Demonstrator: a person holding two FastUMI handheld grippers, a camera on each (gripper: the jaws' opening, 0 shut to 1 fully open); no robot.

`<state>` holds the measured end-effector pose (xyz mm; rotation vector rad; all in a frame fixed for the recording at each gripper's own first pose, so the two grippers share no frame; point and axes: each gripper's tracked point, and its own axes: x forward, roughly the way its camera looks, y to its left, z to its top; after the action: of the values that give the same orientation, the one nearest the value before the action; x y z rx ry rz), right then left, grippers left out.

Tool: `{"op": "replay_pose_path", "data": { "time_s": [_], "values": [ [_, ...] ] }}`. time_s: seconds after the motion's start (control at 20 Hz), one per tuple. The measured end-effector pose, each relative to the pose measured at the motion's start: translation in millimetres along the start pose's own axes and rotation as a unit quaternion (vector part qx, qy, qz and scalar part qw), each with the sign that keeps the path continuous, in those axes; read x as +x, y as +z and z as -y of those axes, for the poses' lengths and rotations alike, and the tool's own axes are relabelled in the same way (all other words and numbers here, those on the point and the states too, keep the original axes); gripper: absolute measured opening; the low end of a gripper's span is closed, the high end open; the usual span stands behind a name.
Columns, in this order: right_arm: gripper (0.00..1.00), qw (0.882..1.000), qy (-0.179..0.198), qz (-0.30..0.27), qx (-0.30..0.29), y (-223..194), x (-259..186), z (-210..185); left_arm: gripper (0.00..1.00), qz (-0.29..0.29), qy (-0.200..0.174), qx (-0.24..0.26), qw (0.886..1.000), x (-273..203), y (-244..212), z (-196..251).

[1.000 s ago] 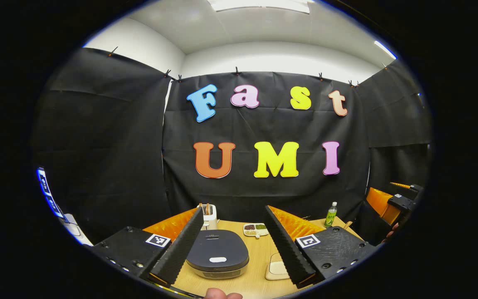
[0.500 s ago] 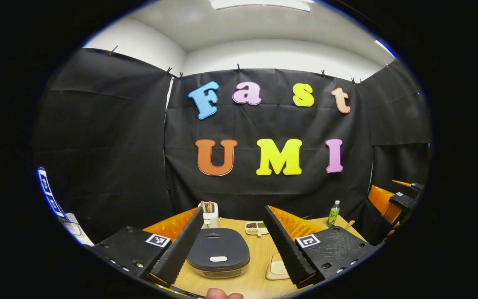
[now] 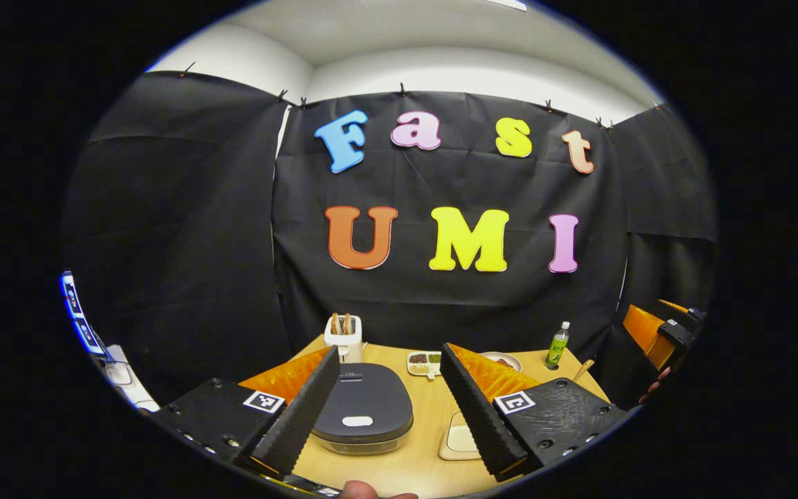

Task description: Close the left gripper, press the button to open the rice cooker; take a wooden spoon from the chopstick holder with the right hand, scoop a spoonful of rice and pour it into the rice cooker, then put the wooden spoon back into the chopstick holder.

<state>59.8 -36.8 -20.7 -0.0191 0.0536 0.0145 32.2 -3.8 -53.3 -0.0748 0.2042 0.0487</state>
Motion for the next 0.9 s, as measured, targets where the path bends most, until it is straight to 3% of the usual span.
{"op": "replay_pose_path", "data": {
  "time_s": [0.4, 0.45, 0.55, 0.6, 0.65, 0.7, 0.75, 0.85, 0.9],
  "values": [
    [1.00, 0.998, 0.011, -0.060, 0.002, -48.4, 59.4, 29.6, 0.93, -0.118, 0.025, 0.000, 0.993, 31.6, -55.0, -12.1],
    [1.00, 0.998, 0.016, -0.062, 0.002, -52.1, 67.5, 30.7, 0.83, -0.132, 0.030, -0.001, 0.991, 37.7, -61.6, -14.8],
    [1.00, 0.997, 0.022, -0.068, -0.001, -60.2, 84.9, 36.8, 0.74, -0.158, 0.046, 0.006, 0.986, 50.5, -71.5, -23.8],
    [1.00, 0.997, 0.021, -0.078, -0.005, -67.7, 91.6, 41.3, 0.74, -0.169, 0.049, 0.006, 0.984, 60.3, -76.7, -27.0],
    [1.00, 0.996, 0.022, -0.085, -0.005, -71.7, 97.2, 44.6, 0.58, -0.182, 0.051, 0.001, 0.982, 64.6, -79.3, -28.6],
    [1.00, 0.996, 0.021, -0.089, -0.007, -73.2, 102.1, 48.3, 0.59, -0.194, 0.049, -0.006, 0.980, 70.9, -83.9, -28.2],
    [1.00, 0.996, 0.017, -0.090, -0.007, -73.8, 106.4, 53.3, 0.50, -0.210, 0.048, -0.016, 0.976, 76.2, -89.9, -29.6],
    [1.00, 0.996, 0.002, -0.092, -0.007, -76.6, 113.6, 64.1, 0.22, -0.245, 0.048, -0.043, 0.967, 85.4, -104.5, -33.8],
    [1.00, 0.995, -0.005, -0.097, -0.005, -80.2, 114.6, 68.2, 0.15, -0.263, 0.048, -0.057, 0.962, 85.9, -110.0, -35.6]
  ]
}}
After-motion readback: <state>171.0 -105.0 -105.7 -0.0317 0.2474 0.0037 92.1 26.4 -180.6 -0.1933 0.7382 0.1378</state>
